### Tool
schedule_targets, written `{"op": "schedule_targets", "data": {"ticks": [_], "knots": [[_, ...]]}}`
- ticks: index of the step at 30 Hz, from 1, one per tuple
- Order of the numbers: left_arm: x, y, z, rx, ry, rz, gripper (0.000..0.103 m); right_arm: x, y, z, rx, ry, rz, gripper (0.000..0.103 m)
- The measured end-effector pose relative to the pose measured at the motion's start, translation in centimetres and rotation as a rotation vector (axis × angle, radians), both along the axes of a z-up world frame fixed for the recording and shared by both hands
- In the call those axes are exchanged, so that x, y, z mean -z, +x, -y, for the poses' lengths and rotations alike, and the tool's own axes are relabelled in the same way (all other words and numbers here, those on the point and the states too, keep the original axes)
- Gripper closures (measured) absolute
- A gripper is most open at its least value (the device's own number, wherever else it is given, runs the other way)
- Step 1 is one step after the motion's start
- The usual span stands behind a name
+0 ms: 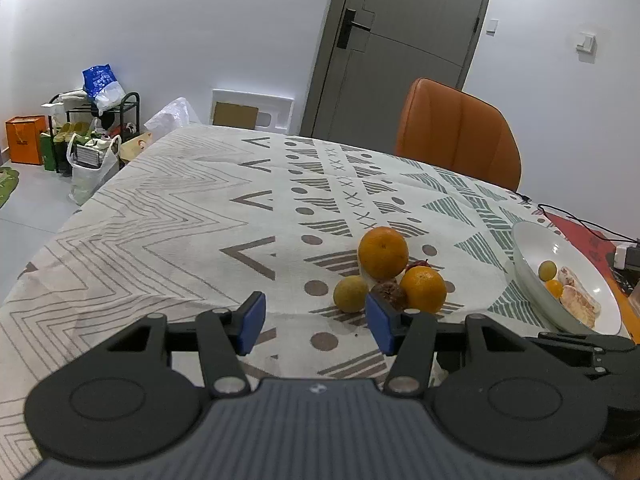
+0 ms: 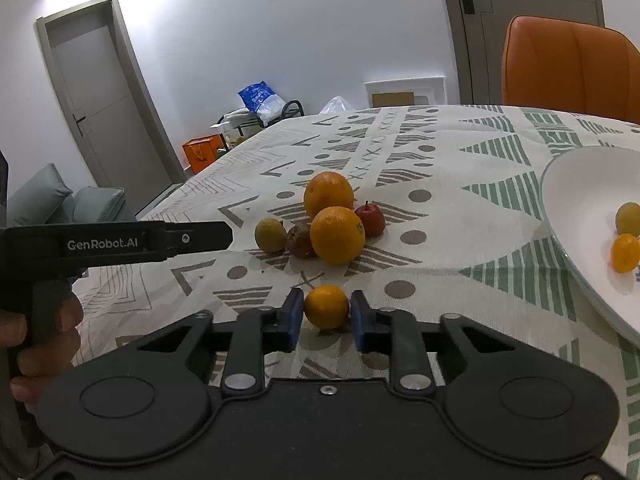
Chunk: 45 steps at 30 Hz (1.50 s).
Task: Organize fruits
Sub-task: 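Grasp a small mandarin with the right gripper while the left gripper grasps a yellow-green fruit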
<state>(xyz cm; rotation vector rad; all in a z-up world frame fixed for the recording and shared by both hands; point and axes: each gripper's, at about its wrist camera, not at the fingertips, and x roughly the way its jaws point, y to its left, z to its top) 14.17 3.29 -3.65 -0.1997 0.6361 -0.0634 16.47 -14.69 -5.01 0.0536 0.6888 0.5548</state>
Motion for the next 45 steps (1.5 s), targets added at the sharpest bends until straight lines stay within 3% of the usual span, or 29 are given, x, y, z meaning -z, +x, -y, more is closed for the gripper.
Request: {"op": "schedule_targets", "data": {"ticks": [8, 22, 27, 31, 45], "knots": [[0.4, 0.9, 0.3, 0.014, -0.017, -0.004, 0.057, -0.3, 0.4, 0.7, 0.035, -0.001, 0.010, 0.080], [1.2, 2.4, 1.4, 0.042, -0.027, -0.017, 0.061, -1.0, 0.6, 2.3, 0.079, -0.008, 0.024, 0.080], [1.8, 3.3, 1.5, 0.039, -0.031, -0.038, 0.068, -1.3, 0.4, 3.3, 0.107, -0.016, 0.031, 0.080], [1.9, 3.6, 1.7, 0.044, -0.037, -0.043, 0.081, -1.4, 0.4, 3.9, 0.125, -0.018, 0.033, 0.080], [-0.3, 2.4, 2.5, 0.055, -0.017, 0.009, 0.081, -2.1, 0.0, 4.7, 0.125, 0.007, 0.060, 0.080]]}}
